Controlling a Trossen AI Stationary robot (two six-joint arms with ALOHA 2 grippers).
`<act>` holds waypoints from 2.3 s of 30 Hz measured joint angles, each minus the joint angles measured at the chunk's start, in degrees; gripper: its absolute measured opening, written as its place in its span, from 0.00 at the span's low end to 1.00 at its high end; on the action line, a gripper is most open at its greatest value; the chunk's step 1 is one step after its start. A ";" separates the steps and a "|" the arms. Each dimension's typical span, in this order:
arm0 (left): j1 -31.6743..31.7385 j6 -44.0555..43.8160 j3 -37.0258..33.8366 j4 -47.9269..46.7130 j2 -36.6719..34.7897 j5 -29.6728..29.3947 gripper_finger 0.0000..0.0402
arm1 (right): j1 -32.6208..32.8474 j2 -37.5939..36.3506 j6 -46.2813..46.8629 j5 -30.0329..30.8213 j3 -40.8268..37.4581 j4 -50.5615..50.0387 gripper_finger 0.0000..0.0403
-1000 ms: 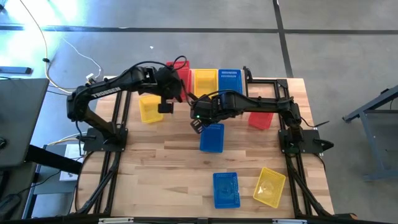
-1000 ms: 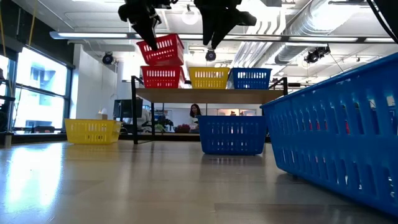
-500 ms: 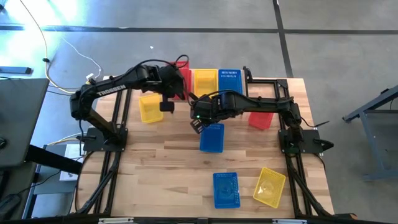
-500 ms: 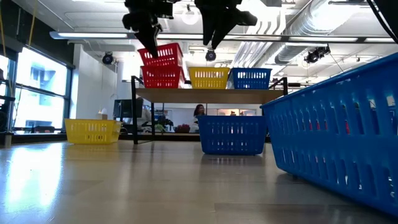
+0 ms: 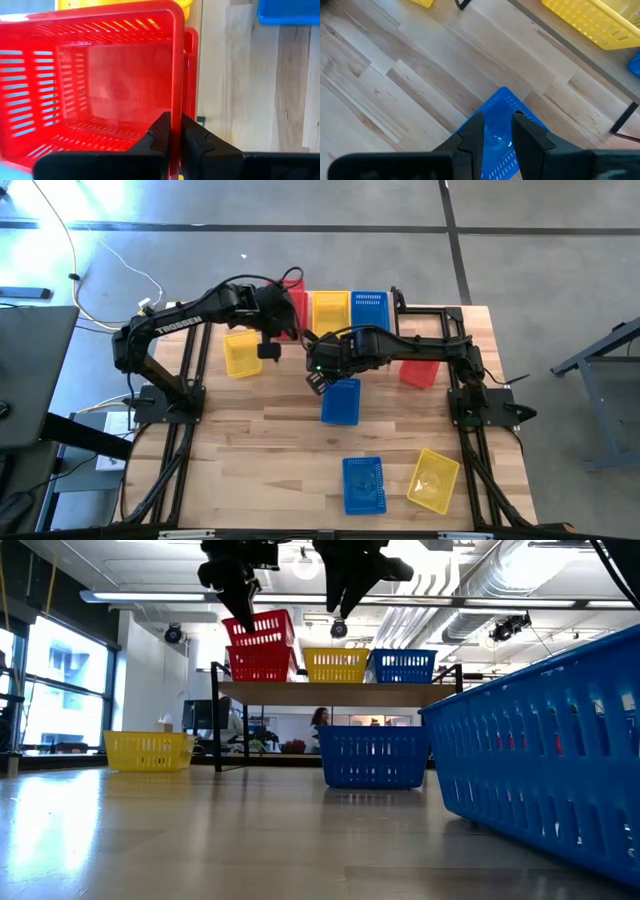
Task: Stack baskets on shelf by color
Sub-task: Stack the bottom red bin on top of the red bin on the shelf, then stack the bottom yellow bin on top of the yellow bin on the shelf
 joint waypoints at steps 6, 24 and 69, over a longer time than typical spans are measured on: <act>0.00 -2.36 0.00 3.08 0.00 0.00 0.11 | 0.00 0.00 0.00 0.00 0.00 0.00 0.21; -0.24 -3.29 0.45 2.46 0.00 -1.99 0.23 | 0.20 0.00 -0.04 -2.85 0.00 -0.27 0.21; -8.94 -18.82 0.94 -5.04 -0.85 17.39 0.33 | 22.82 -1.36 -2.60 -2.48 -2.20 -12.28 0.21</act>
